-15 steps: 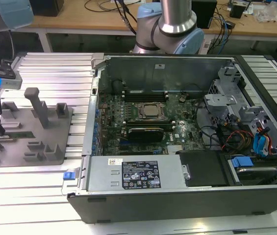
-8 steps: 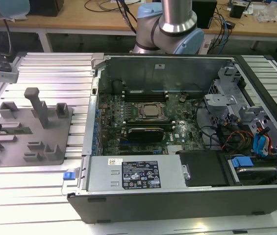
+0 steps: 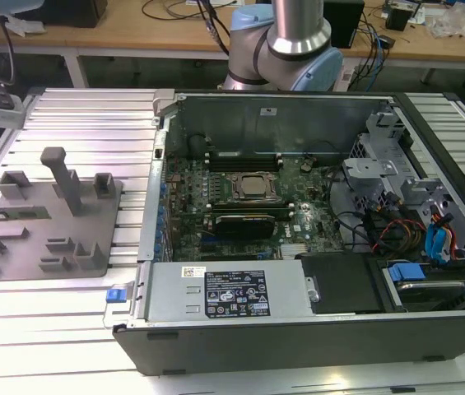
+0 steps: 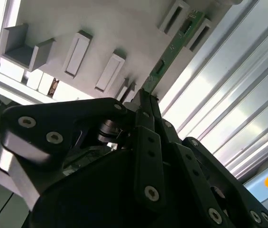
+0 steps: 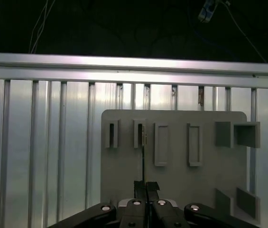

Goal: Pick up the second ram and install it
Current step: 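Pick up the second ram and move it above second insertion slot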

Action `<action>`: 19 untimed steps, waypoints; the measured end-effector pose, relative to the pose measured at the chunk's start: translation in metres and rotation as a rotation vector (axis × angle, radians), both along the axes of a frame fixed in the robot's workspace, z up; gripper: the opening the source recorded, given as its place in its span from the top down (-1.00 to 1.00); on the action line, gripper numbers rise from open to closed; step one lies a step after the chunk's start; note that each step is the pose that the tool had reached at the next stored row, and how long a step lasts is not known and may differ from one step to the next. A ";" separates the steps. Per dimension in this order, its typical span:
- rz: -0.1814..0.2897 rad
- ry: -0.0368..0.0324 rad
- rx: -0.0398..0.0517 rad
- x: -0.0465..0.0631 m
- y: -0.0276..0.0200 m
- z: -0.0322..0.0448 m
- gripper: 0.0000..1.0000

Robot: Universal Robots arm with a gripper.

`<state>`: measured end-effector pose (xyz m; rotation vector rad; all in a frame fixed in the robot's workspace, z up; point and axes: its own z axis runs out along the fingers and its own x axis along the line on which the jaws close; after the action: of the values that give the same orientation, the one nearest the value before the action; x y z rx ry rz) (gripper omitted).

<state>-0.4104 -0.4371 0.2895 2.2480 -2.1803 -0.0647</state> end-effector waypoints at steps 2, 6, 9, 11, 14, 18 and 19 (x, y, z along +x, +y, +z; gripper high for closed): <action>0.000 0.0000 0.0000 0.000 0.0000 0.0027 0.82; 0.000 -0.0001 0.0000 0.000 0.0000 0.0109 0.82; 0.000 -0.0001 0.0000 0.000 0.0000 0.0146 0.82; 0.000 0.0000 0.0000 0.000 0.0000 0.0176 0.82; 0.000 -0.0001 0.0000 0.000 0.0000 0.0226 0.82; 0.000 -0.0001 0.0000 0.000 0.0000 0.0279 0.82; 0.000 -0.0001 0.0000 0.000 0.0000 0.0288 0.82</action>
<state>-0.4104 -0.4371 0.3183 2.2480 -2.1803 -0.0646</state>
